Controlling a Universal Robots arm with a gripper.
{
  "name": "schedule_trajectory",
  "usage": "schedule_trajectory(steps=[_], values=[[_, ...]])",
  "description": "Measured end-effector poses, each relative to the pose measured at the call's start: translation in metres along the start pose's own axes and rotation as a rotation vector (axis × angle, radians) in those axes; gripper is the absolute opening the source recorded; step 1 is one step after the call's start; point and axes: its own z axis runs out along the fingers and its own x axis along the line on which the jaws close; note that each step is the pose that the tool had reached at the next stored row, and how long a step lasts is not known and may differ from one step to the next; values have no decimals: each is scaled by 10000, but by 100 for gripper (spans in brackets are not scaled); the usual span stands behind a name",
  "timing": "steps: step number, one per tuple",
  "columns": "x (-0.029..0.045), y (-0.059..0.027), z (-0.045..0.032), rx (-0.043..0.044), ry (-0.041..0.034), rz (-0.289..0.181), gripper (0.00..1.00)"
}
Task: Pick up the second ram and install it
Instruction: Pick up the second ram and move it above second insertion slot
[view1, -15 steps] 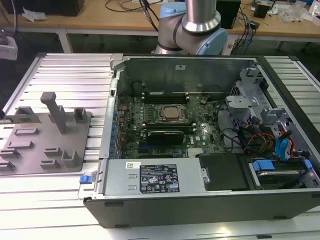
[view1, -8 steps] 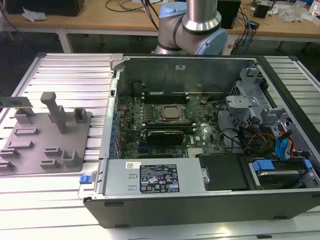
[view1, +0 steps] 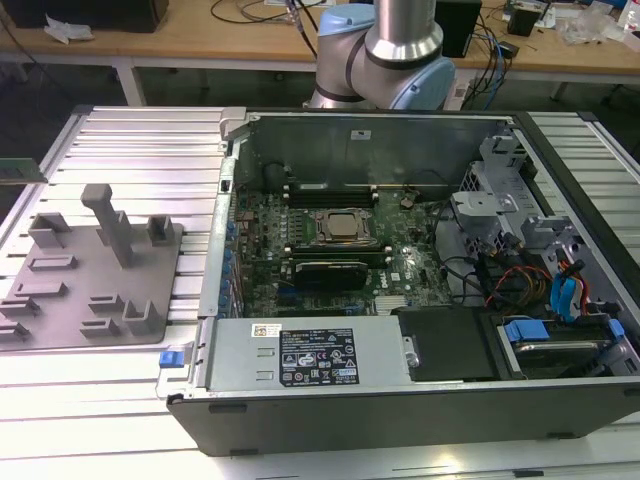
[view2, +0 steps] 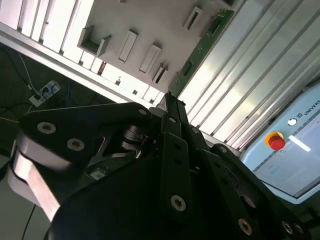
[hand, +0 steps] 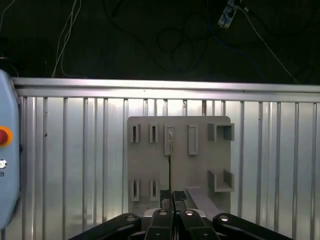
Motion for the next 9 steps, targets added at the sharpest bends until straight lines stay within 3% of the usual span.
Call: schedule_trajectory(steps=[4, 9], values=[[1, -100, -1, -2, 0, 1, 9], [9, -499, 2, -48, 0, 1, 9]])
